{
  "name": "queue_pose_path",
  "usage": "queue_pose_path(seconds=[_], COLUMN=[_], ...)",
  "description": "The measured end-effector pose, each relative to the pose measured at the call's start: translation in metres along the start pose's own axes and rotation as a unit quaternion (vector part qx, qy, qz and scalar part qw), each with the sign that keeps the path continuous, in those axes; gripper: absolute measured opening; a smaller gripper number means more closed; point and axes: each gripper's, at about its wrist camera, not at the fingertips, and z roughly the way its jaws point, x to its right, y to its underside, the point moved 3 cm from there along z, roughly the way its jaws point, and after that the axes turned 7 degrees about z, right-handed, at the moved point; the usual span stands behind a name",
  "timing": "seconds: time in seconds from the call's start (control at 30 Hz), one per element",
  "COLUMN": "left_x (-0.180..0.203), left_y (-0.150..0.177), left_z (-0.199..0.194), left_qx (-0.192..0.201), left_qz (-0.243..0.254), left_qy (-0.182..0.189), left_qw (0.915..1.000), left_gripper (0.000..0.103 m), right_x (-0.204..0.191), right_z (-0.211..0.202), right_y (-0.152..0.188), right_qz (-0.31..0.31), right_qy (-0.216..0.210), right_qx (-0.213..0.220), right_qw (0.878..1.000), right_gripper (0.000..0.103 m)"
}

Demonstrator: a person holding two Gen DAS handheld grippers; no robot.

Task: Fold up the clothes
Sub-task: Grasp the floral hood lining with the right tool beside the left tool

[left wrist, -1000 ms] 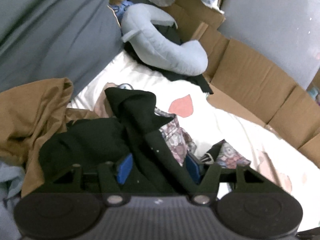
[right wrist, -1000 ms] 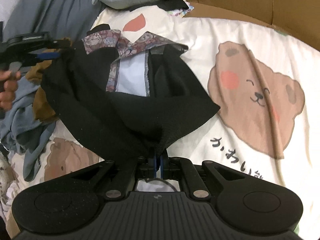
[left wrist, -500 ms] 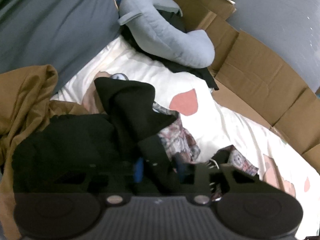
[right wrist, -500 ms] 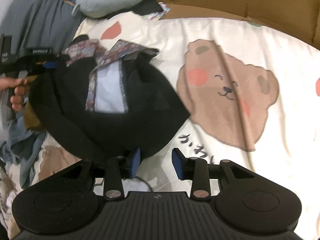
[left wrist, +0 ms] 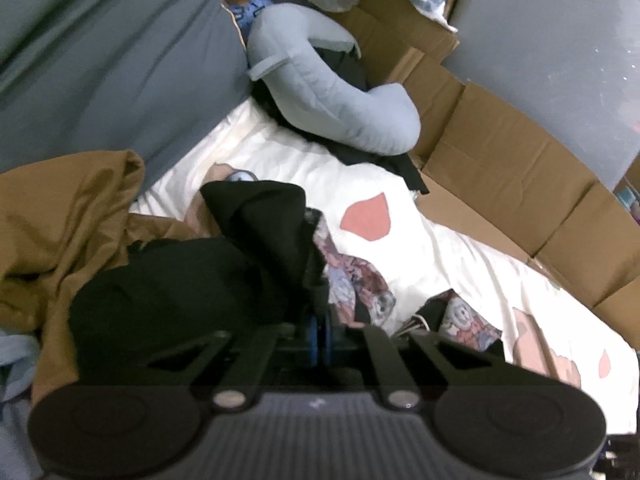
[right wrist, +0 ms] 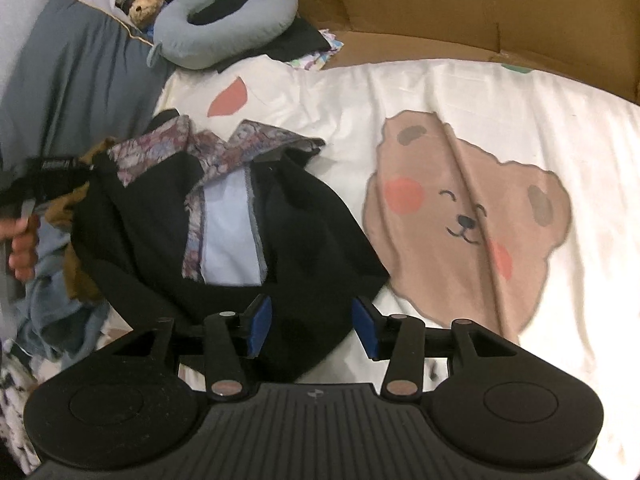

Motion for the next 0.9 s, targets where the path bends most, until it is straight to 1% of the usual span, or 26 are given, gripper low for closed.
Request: queue_pose_path(seconds=[0.03, 0.07, 0.1, 0.17, 0.27, 0.33, 0.4, 0.5, 0.63, 0.77, 0.9], left_x=[-0.001, -0.002, -0.003, -0.006, -0.01, -0.015, -0.018, -0.025, -0.033, -0.041, -0.048], left_y=[0.002, 0.004, 0.005, 0.009, 0.017, 0.023, 0.029, 0.038, 0.047, 0.057, 0.07], left_z=[-0.004, -0.009, -0.013, -0.022, -0.036, -0.044, -0.053, -0.064, -0.077, -0.091, -0.105], left_qx=[0.001, 0.003, 0.004, 0.007, 0.011, 0.01, 0.012, 0.01, 0.01, 0.015, 0.014], left_qz=[0.0, 0.0, 0.0, -0.001, 0.006, 0.0, 0.001, -0.004, -0.009, -0.021, -0.036], left_qy=[-0.001, -0.002, -0.003, -0.005, -0.022, -0.027, -0.034, -0.038, -0.044, -0.052, -0.058], left_qw=[1.0, 1.0, 1.0, 1.0, 0.9997, 0.9996, 0.9993, 0.9992, 0.9989, 0.9983, 0.9976], left_gripper=[0.004, 0.004, 0.004, 0.004, 0.004, 0.004, 0.004, 0.004, 0.004, 0.003, 0.003], right_x=[-0.001, -0.003, -0.004, -0.008, -0.014, -0.019, -0.024, -0.03, -0.036, -0.04, -0.042], right_z=[0.002, 0.005, 0.008, 0.013, 0.023, 0.031, 0.039, 0.053, 0.069, 0.081, 0.096], right_y=[-0.004, -0.009, -0.014, -0.025, -0.04, -0.049, -0.056, -0.064, -0.074, -0.083, -0.093], right_qz=[0.002, 0.003, 0.003, 0.004, 0.002, -0.003, -0.004, -0.004, 0.008, 0.037, 0.067], right_qy=[-0.005, -0.009, -0.014, -0.023, -0.034, -0.039, -0.045, -0.056, -0.072, -0.095, -0.105], right_qx=[0.001, 0.003, 0.005, 0.009, 0.012, 0.012, 0.009, 0.002, -0.007, -0.009, -0.014], right_qw=[1.0, 1.0, 1.0, 1.0, 0.999, 0.999, 0.999, 0.998, 0.997, 0.995, 0.992], right_gripper=[0.056, 0.061, 0.064, 0.067, 0.071, 0.073, 0.081, 0.087, 0.088, 0.095, 0.095])
